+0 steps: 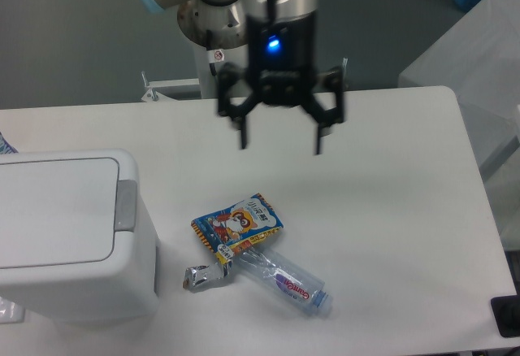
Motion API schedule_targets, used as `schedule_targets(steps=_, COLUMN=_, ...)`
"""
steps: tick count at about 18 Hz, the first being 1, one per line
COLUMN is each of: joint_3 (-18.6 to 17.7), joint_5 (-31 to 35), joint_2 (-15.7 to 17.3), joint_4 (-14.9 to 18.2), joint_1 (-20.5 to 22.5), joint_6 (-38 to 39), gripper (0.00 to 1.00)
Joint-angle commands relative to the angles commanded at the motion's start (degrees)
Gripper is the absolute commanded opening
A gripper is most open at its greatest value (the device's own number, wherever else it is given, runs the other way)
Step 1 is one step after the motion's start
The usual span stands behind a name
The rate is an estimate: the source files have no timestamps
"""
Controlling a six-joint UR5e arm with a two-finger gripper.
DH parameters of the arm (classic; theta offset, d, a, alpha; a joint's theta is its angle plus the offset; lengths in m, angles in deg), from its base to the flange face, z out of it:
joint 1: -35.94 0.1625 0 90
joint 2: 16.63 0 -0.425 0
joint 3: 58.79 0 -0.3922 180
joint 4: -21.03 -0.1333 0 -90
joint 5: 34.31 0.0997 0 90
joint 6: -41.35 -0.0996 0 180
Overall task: Open the trash can
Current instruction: 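Lower the open gripper beside the white trash can's lid edge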
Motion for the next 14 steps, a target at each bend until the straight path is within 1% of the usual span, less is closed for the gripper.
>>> schedule_targets(steps=1, joint_3=0.1, joint_5=-0.2, joint_2=-0.9, joint_4=-0.2, joint_1=-1.2, joint_6=4.6, gripper=1.0)
schedule_targets(steps=2, joint_3=0.2, joint_5=-0.2, joint_2=-1.8, joint_4=-1.2, joint_1=-2.5, joint_6=9.0, gripper=1.0)
schedule_targets(steps=4, joint_3=-0.1, joint_5=-0.2, joint_2=-3.0, joint_4=-6.0, joint_1=-3.5, joint_6=16.8, gripper=1.0)
schedule_targets(steps=5, joint_3=-0.3, joint_5=-0.2, joint_2=-3.3, joint_4=-7.3, joint_1=-3.9, joint_6=19.5, gripper=1.0)
schedule_targets(steps=7, joint_3=-0.5, joint_5=-0.2, joint_2=-3.7, joint_4=-7.5, joint_1=-4.6, joint_6=22.4, gripper=1.0)
schedule_targets(steps=10, joint_3=-2.0, joint_5=-0.2, joint_2=-3.7, joint_4=-7.5, joint_1=-4.8, joint_6=25.4, gripper=1.0)
schedule_targets(steps=14, joint_3=-3.0, joint_5=-0.4, joint_2=-3.7, joint_4=-7.5, joint_1=-4.8, joint_6=25.6, gripper=1.0)
